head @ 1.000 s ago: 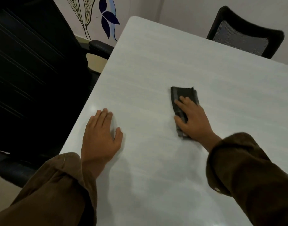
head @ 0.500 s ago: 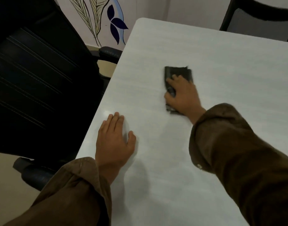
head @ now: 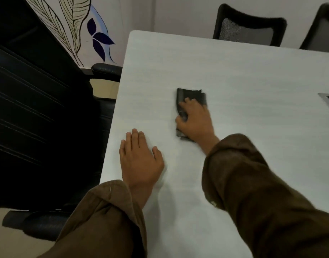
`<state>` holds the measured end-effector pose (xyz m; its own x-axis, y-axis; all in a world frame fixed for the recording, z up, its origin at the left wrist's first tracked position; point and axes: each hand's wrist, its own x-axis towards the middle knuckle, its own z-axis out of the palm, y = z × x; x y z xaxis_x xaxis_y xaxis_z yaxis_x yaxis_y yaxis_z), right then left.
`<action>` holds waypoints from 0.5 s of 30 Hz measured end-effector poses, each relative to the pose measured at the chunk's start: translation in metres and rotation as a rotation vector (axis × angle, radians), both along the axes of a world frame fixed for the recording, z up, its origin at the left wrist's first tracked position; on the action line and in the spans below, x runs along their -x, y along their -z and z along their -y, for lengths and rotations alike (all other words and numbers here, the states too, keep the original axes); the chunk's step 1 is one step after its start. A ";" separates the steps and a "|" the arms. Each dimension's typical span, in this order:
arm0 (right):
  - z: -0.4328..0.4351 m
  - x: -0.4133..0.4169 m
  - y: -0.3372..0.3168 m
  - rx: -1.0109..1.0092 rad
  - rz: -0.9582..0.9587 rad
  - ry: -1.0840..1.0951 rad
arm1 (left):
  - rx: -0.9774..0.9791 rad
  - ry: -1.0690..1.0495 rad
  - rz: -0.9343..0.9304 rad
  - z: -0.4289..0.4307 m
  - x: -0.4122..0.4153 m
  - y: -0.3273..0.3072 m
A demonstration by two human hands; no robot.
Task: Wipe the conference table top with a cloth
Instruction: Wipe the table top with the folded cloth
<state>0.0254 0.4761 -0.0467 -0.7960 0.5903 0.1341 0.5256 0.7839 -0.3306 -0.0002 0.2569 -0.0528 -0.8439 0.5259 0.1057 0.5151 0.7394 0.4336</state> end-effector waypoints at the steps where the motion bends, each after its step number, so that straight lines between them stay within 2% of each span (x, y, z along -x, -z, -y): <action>1: 0.023 -0.007 -0.002 0.015 0.005 -0.052 | 0.008 0.038 0.012 0.004 0.002 -0.002; 4: 0.073 -0.062 -0.004 0.064 -0.024 -0.185 | 0.075 0.299 -0.046 0.031 0.019 0.001; 6: 0.082 -0.086 -0.011 0.131 -0.088 -0.169 | 0.090 0.420 -0.071 0.057 0.038 0.001; 8: 0.072 -0.088 -0.012 0.147 -0.117 -0.054 | 0.067 0.430 -0.067 0.068 0.044 0.003; 11: 0.051 -0.049 -0.009 0.075 -0.092 0.070 | 0.023 0.405 -0.059 0.064 0.043 0.005; 15: 0.066 0.004 -0.004 0.051 -0.005 -0.066 | -0.006 0.386 -0.054 0.065 0.043 0.007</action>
<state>0.0210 0.4098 -0.0431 -0.8326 0.5431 0.1090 0.4720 0.7986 -0.3733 -0.0429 0.1919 -0.0596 -0.5773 0.8029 0.1485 0.7771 0.4845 0.4017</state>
